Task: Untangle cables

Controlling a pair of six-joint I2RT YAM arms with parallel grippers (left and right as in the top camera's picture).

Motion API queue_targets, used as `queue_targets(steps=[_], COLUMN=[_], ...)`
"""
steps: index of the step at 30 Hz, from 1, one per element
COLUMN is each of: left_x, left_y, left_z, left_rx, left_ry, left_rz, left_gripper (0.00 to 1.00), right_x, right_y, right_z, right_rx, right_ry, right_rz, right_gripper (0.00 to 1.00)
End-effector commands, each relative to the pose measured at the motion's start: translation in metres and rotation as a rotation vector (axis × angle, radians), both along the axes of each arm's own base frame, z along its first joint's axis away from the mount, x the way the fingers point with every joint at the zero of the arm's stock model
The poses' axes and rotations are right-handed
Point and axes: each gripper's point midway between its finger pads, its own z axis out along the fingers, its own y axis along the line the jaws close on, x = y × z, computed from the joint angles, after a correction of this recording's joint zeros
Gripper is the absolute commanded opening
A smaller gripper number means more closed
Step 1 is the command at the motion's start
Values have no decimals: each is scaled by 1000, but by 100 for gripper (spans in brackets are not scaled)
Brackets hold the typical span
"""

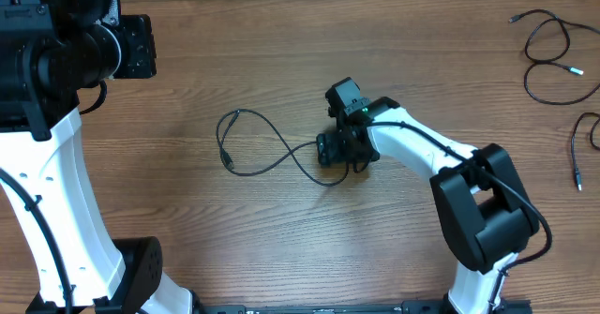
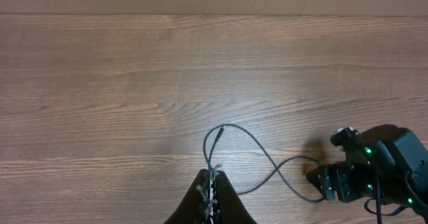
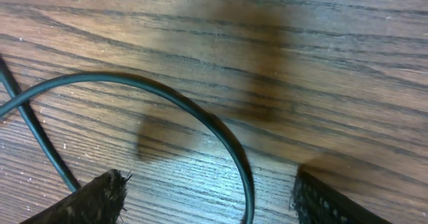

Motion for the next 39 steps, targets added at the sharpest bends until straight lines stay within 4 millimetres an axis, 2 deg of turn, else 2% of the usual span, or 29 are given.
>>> queue_targets(steps=[1, 6, 11, 17, 18, 19, 21, 22, 23, 25, 26, 27, 28, 30, 32, 33, 39], left_x=[-2, -2, -2, -2, -2, -2, -2, -2, -2, -2, -2, -2, -2, -2, -2, -2, -2], left_y=[-1, -1, -1, -1, -1, -1, -1, -1, -1, -1, -1, -1, -1, -1, -1, -1, -1], left_z=[3, 3, 3, 3, 3, 3, 3, 3, 3, 3, 3, 3, 3, 3, 3, 3, 3], left_rx=[4, 4, 3, 4, 4, 4, 4, 4, 4, 4, 4, 4, 4, 4, 4, 4, 4], left_ry=[-11, -11, -11, -11, -11, -11, -11, -11, -11, -11, -11, -11, -11, -11, -11, -11, -11], left_rz=[-17, -17, -17, -18, -17, -17, -17, -17, -17, -17, -17, -17, -17, -17, -17, -17, -18], left_gripper=[4, 4, 4, 4, 4, 4, 4, 4, 4, 4, 4, 4, 4, 4, 4, 4, 4], right_x=[-77, -75, -69, -42, -39, -36, -35, -36, -37, -40, -41, -42, -43, -43, -45, -46, -55], right_y=[-44, -41, -41, -32, -31, -30, -32, -35, -38, -41, -41, -42, -42, -43, -44, -44, -45], right_z=[-87, -83, -59, -28, -25, -24, -25, -29, -32, -39, -40, -43, -44, -50, -58, -60, -77], right_rx=[-144, -134, -145, -128, -125, -121, -133, -151, -167, -185, -187, -189, -189, -187, -190, -192, -200], right_ry=[282, 290, 359, 334, 328, 321, 313, 313, 315, 327, 331, 335, 334, 331, 338, 341, 372], right_rz=[-57, -64, -113, -103, -103, -100, -96, -96, -95, -94, -94, -94, -94, -94, -91, -90, 25], right_gripper=[80, 80, 84, 86, 83, 73, 43, 40, 43, 63, 65, 63, 54, 18, 6, 4, 4])
